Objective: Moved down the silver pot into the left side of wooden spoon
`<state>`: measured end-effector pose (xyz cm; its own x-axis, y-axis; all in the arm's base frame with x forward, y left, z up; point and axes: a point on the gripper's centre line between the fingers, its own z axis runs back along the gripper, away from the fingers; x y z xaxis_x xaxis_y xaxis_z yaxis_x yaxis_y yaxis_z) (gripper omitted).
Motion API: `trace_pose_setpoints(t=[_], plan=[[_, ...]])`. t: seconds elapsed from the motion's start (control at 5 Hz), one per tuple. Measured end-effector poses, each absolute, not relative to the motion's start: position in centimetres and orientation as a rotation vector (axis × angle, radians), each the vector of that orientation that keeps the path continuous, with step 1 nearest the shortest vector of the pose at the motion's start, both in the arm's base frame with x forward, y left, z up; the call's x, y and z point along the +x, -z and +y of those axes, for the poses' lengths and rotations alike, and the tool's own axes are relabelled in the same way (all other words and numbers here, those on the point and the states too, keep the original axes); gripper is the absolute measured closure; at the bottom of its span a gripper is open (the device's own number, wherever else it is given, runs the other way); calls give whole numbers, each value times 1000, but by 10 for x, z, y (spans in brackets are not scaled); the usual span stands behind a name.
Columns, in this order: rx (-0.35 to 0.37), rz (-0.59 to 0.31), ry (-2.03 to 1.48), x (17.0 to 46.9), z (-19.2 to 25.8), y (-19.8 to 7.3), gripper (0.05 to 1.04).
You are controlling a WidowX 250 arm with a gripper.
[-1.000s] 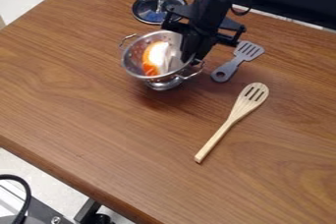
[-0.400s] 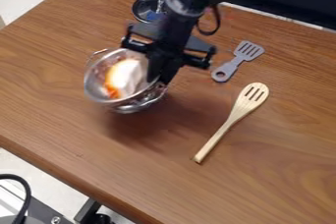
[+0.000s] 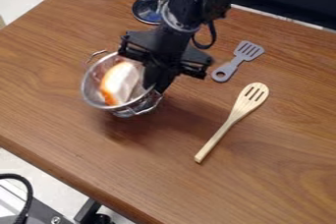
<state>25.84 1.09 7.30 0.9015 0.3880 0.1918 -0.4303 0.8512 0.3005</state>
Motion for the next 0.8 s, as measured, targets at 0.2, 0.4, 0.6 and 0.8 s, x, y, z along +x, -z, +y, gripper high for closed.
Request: trace_pose_setpoints(t=[0.2, 0.4, 0.6, 0.8], plan=[[347, -90, -451, 258, 13, -62, 1022], [344, -92, -450, 259, 11, -61, 1019], [261, -77, -436, 263, 8, -60, 985], [150, -69, -470, 267, 9, -57, 820]])
